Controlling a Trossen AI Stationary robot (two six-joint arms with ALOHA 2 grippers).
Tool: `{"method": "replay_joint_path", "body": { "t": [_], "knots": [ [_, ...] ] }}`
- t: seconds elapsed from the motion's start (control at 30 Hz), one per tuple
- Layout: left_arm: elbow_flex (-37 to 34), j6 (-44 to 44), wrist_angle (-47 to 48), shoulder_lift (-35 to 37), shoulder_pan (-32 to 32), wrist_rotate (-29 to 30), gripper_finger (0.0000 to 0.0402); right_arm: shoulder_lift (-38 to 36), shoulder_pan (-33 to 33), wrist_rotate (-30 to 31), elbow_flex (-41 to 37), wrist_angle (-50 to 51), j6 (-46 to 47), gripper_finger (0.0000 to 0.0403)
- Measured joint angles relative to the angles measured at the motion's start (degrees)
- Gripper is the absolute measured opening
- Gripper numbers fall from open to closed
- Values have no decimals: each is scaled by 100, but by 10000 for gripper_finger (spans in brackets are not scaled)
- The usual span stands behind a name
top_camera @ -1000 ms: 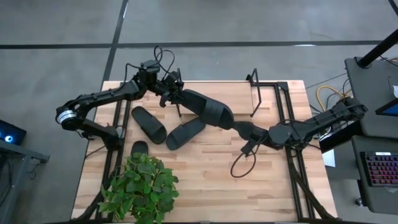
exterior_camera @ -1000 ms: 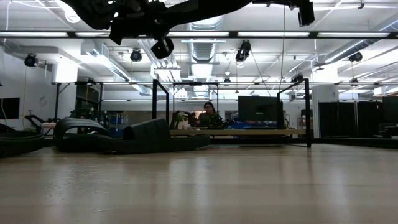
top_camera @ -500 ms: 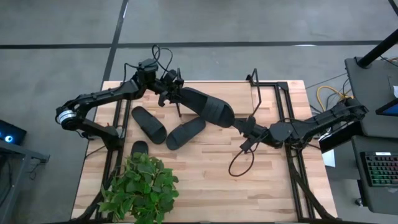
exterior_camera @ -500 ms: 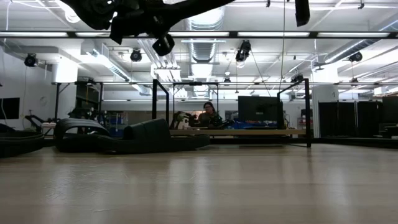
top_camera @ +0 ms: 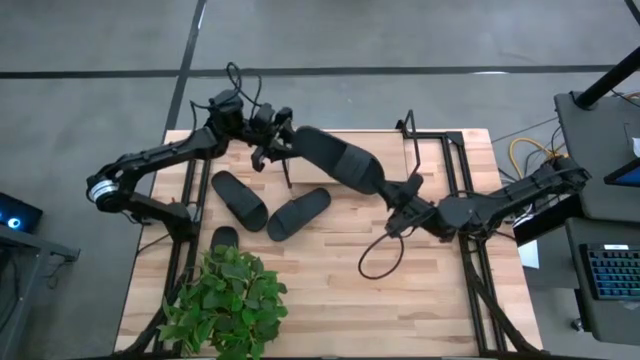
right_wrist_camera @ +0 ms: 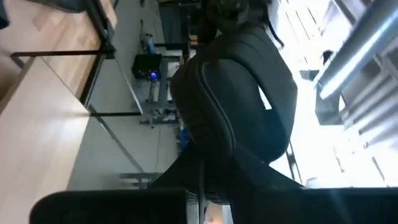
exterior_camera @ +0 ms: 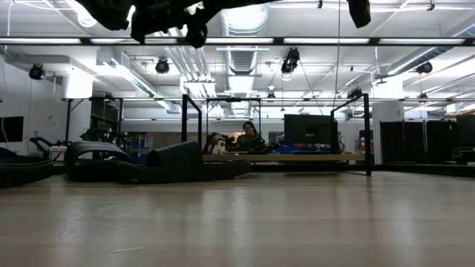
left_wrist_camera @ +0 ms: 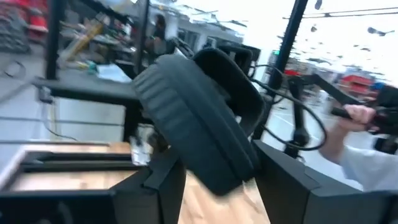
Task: Pick and place slides into the shelf
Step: Put the black slipper on the shelf
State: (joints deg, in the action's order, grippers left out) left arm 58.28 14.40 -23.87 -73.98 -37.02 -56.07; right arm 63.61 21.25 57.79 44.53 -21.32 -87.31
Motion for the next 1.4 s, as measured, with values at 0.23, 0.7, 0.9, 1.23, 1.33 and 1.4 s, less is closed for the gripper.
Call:
{"method": "replay_joint_path", "body": {
  "t": [0.23,0.7,0.9,1.23,1.33,1.4],
  "knots": [
    [-36,-63,-2,373,-159,178,159,-15,133,997,9,-907,281,26],
    [-54,-24,44,557,-202,255,160,31,176,2693,9,-1201,3576,26],
    [-56,-27,52,411,-207,255,160,261,173,2902,9,-561,4749,26],
    [-61,-133,227,452,-226,252,160,1315,-23,3197,-19,-411,5238,26],
    [-61,-178,443,492,-229,229,160,1570,-178,3225,-28,-413,5261,26],
    [-64,-182,627,503,-238,232,160,1691,-264,3223,-28,-416,5249,26]
  ]
}}
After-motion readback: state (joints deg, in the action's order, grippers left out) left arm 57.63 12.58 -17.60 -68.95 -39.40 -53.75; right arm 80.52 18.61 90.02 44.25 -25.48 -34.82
